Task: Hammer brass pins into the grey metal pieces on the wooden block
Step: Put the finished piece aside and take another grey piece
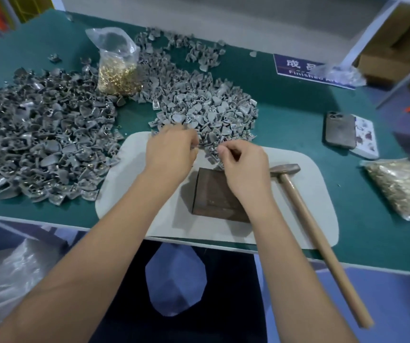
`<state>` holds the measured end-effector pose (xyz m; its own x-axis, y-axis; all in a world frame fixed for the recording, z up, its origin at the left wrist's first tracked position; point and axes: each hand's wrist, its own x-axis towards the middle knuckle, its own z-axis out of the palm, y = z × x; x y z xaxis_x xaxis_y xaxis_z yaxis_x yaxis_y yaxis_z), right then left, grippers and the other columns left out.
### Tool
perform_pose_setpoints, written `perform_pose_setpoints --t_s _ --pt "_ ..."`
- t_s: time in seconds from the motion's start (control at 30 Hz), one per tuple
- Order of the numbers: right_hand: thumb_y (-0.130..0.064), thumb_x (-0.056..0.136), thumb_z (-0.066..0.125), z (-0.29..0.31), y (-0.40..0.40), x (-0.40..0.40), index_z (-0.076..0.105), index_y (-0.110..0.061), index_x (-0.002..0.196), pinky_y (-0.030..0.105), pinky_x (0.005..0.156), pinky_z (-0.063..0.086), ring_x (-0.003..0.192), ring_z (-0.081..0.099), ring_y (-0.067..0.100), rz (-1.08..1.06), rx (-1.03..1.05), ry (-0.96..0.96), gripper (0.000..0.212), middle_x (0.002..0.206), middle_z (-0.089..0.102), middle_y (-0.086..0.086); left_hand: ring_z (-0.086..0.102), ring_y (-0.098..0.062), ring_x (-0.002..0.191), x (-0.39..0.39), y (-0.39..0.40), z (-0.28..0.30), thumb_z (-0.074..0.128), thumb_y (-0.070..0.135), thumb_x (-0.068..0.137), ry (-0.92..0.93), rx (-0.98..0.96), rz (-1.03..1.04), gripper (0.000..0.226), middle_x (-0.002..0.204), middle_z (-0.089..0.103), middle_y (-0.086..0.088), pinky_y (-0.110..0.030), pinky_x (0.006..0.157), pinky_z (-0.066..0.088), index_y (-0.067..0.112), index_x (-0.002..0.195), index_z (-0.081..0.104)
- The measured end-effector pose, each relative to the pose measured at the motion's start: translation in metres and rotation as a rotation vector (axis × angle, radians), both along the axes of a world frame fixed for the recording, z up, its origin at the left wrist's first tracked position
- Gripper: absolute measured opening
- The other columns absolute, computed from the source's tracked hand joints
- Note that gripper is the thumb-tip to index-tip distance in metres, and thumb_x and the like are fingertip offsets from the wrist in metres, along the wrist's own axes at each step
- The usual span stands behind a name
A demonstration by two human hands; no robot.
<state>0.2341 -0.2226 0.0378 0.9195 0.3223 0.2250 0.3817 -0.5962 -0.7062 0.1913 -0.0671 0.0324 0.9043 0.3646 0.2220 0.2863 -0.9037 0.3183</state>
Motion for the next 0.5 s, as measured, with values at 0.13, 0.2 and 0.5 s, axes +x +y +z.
perform_pose_setpoints --t_s 0.13,0.2,0.5 --pt "-0.026 0.099 0.065 0.001 -0.004 -0.002 0.079 -0.021 0.098 0.024 0.069 0.045 0.081 0.064 0.006 -0.004 0.111 0.036 0.015 0.085 0.073 -0.012 0.06 -0.025 0.106 0.003 -0.001 0.004 0.064 0.027 0.096 0.044 -0.055 0.011 0.012 0.109 0.068 -0.002 -0.037 0.08 0.048 0.024 0.105 0.071" --pt "-0.026 0.098 0.066 0.003 -0.005 -0.003 0.08 -0.019 0.096 0.021 0.071 0.047 0.082 0.066 0.004 -0.007 0.195 0.061 0.015 0.084 0.074 -0.012 0.061 -0.014 0.092 -0.001 -0.006 0.013 0.065 0.032 0.096 -0.07 -0.16 0.001 0.013 0.103 0.069 0.004 -0.031 0.075 0.047 0.026 0.105 0.071" --pt "-0.031 0.09 0.075 0.008 -0.056 -0.022 0.074 -0.035 0.081 0.023 0.072 0.047 0.074 0.063 0.005 0.054 0.272 -0.085 0.01 0.075 0.072 -0.013 0.064 -0.005 0.075 -0.053 -0.059 0.026 0.073 0.048 0.087 -0.124 -0.482 -0.167 0.018 0.075 0.07 0.013 -0.034 0.071 0.053 0.03 0.085 0.074"
